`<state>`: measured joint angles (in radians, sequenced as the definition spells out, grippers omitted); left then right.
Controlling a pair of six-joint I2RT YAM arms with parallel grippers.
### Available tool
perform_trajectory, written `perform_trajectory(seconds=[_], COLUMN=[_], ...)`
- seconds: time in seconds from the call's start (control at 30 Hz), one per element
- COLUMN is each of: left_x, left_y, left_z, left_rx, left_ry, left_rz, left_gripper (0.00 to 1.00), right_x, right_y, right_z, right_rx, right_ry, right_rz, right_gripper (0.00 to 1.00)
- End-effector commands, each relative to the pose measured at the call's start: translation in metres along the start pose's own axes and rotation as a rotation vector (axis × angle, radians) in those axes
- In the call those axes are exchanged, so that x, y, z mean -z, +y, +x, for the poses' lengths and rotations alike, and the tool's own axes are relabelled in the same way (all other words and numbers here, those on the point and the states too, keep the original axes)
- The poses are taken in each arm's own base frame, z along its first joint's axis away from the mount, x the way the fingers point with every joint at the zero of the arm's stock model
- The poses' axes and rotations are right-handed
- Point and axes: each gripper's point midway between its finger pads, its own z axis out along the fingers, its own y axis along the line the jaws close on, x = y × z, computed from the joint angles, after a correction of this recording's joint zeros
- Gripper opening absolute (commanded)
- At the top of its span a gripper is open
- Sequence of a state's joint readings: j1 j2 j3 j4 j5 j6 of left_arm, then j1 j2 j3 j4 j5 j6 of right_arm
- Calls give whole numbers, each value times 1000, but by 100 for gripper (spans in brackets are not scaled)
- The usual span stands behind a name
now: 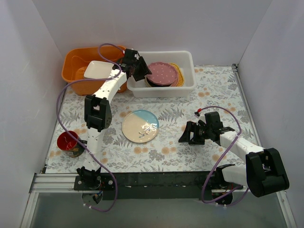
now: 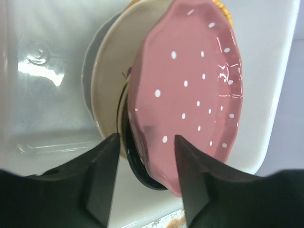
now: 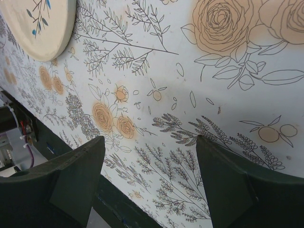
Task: Place the plates into the plastic bin on the countertop
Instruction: Place the plate in the plastic bin.
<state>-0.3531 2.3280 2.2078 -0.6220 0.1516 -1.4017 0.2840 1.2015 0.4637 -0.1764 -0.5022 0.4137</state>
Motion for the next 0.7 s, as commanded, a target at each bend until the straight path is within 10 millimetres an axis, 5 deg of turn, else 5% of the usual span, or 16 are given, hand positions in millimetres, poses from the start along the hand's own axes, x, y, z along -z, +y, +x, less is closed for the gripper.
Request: perform_trajectory(seconds=[0.0,0.13,0.27,0.53,0.67], left_x=[48,61,80,134,157], left_y=[-43,-49,-54,-71,-64], left_z=[-34,-40,-46,-48,-35], left_rx=[-40,-64,-80,-101,-100], left_ry=[-99,-128,-157,-191,-189], left_rz=[118,132,132,188,185], left_gripper=[58,84,97,98,98], right_x=[1,3,5,12,16], right_y=[3,5,7,13,15], right_z=[-2,-3,-4,-5,-4], right_rx=[28,30,34,40,45], right_ry=[-7,-14,-20,-43,-56], right_rz=[-8,-11,-17,-26,-32], right_gripper=[85,85,85,85,85])
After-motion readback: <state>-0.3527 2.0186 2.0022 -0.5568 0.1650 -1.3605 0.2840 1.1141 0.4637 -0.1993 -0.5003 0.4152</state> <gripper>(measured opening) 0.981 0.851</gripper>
